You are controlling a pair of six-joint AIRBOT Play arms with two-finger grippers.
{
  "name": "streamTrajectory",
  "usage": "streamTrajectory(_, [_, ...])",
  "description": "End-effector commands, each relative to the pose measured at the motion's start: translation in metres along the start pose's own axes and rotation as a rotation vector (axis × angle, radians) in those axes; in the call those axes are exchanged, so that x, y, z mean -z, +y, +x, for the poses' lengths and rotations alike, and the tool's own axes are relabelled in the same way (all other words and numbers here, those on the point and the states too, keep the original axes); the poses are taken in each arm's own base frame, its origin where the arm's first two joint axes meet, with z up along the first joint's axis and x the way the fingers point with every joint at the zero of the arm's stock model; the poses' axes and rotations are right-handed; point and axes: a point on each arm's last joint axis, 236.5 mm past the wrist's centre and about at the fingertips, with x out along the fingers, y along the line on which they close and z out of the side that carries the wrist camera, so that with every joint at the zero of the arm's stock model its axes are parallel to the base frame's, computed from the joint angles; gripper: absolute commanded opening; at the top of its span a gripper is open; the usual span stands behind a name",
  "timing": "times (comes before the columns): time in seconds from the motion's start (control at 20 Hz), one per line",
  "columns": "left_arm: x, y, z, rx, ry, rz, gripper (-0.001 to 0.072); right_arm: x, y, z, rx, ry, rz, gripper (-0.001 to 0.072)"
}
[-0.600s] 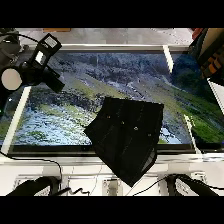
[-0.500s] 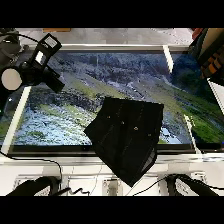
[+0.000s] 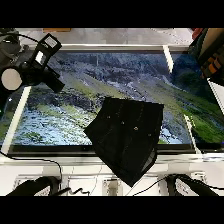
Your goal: Fold the clothes and pants, and hang the long-sleeved shirts on hangers.
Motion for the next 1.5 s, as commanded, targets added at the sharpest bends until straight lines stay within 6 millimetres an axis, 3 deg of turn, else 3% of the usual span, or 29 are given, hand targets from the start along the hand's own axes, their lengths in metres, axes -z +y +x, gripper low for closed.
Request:
streamTrajectory(0.0, [0.0,0.0,0.0,0.0,0.001,0.0,0.0016,-0.005,0.001,0.0,-0.003,-0.019,-0.001,0.0011])
streamTrajectory(0.2, [0.0,0.0,0.0,-0.001,-0.002,-0.001,0.0015,-0.013,0.002,0.0,-0.007,-0.052,-0.002,0.0012])
streamTrajectory(0.3, [0.0,0.0,0.0,-0.001,-0.002,0.0,0.0015,-0.035,0.001,-0.002,-0.002,-0.146,-0.057,0.0011])
streamTrajectory(0.4, [-0.002,-0.002,0.001,0.007,-0.007,-0.007,0.0016,-0.034,-0.002,0.006,0.008,-0.132,-0.147,0.0011])
streamTrajectory(0.55, [-0.02,-0.029,-0.001,0.129,-0.079,-0.09,0.0015,-0.005,-0.015,0.05,0.007,0.025,-0.12,0.0011])
streamTrajectory(0.65, [-0.028,-0.04,-0.003,0.176,-0.109,-0.123,0.0016,0.03,-0.024,0.091,-0.016,0.173,-0.11,0.0011])
streamTrajectory(0.75, [-0.023,-0.039,-0.001,0.173,-0.094,-0.125,0.0016,0.072,-0.029,0.13,-0.062,0.312,-0.108,0.0011])
streamTrajectory(0.9, [0.016,-0.025,0.016,0.164,0.025,-0.228,0.0019,0.131,-0.029,0.168,-0.139,0.46,-0.099,0.0011])
streamTrajectory(1.0, [0.056,-0.019,0.033,0.181,0.098,-0.345,0.0018,0.152,-0.032,0.179,-0.151,0.454,-0.118,0.0011])
streamTrajectory(1.1, [0.096,-0.039,0.051,0.281,0.153,-0.511,0.0018,0.159,-0.033,0.18,-0.151,0.396,-0.17,0.0011])
streamTrajectory(1.2, [0.146,-0.074,0.068,0.366,0.254,-0.624,0.0062,0.16,-0.038,0.176,-0.119,0.352,-0.193,0.0011])
streamTrajectory(1.3, [0.195,-0.12,0.081,0.446,0.39,-0.677,0.0605,0.164,-0.039,0.17,-0.112,0.359,-0.201,0.0012])
streamTrajectory(1.35, [0.213,-0.144,0.084,0.491,0.451,-0.69,0.0667,0.167,-0.039,0.169,-0.111,0.371,-0.203,0.0012])
streamTrajectory(1.45, [0.234,-0.184,0.089,0.589,0.518,-0.648,0.0649,0.168,-0.041,0.169,-0.104,0.375,-0.205,0.0013])
